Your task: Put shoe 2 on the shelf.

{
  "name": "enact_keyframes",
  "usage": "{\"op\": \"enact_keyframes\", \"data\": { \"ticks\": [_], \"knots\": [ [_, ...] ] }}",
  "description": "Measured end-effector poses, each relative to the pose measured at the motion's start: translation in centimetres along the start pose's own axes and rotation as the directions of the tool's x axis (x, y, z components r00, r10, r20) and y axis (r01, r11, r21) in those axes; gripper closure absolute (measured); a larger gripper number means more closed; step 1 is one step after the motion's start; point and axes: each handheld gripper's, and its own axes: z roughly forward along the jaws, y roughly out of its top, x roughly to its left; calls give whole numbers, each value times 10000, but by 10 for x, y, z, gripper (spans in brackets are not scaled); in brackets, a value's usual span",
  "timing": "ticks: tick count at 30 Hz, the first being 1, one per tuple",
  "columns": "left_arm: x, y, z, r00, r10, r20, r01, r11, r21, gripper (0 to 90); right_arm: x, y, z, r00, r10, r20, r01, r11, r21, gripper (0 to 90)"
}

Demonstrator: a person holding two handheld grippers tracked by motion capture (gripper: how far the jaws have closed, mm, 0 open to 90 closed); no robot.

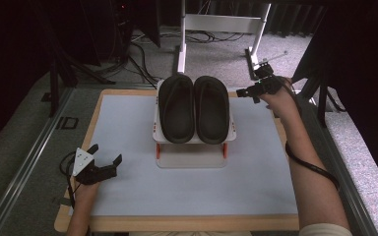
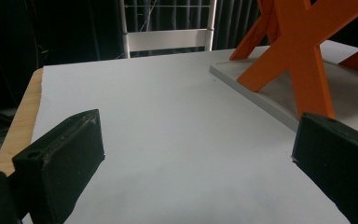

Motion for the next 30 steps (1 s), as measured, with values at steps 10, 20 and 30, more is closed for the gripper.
{"op": "enact_keyframes", "data": {
  "ticks": [10, 20, 30],
  "knots": [
    [-1, 0, 0, 10000, 30, -7, -30, 10000, -14, 17, -21, -44, 10, 9992, 355, 170, -351, 9991, -250, 148],
    [0, 0, 0, 10000, -29, 26, 28, 10000, 18, 18, -25, -95, 22, 9985, 546, 84, -535, 9938, -974, 149],
    [0, 0, 0, 10000, -76, 17, 76, 10000, 34, 18, -24, -152, 45, 9976, 686, 111, -668, 9905, -1201, 137]
  ]
}}
